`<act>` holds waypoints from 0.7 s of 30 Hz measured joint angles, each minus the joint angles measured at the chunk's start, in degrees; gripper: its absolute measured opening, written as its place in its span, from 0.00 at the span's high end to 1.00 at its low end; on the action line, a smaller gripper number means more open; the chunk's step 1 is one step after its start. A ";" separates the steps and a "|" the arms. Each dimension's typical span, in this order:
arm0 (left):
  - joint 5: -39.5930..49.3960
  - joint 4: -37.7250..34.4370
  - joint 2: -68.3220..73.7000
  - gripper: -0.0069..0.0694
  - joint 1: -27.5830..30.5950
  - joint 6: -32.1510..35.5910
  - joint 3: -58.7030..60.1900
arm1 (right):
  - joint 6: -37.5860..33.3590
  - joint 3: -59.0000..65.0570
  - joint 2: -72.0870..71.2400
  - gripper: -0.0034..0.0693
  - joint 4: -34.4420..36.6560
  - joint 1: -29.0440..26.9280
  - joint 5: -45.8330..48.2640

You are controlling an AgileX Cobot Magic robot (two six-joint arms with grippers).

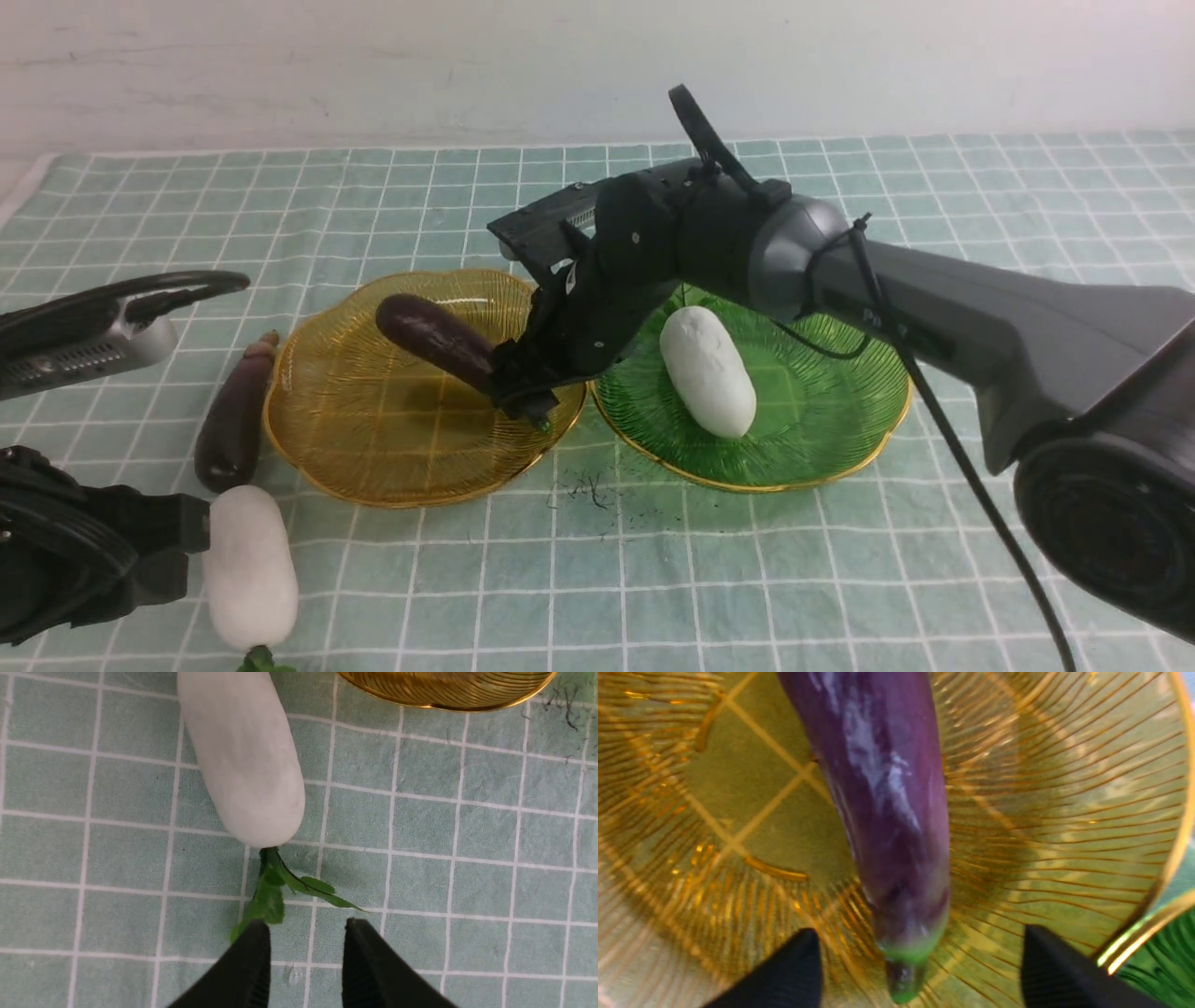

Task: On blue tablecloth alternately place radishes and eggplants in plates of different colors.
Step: 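Pick up the eggplant and place it on the yellow plate with the right gripper, then pick up the white radish and place it on the plate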

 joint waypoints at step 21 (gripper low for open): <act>-13.38 3.33 14.99 0.32 0.00 -0.07 2.27 | 2.68 -9.54 -22.31 0.80 -7.52 -0.28 20.59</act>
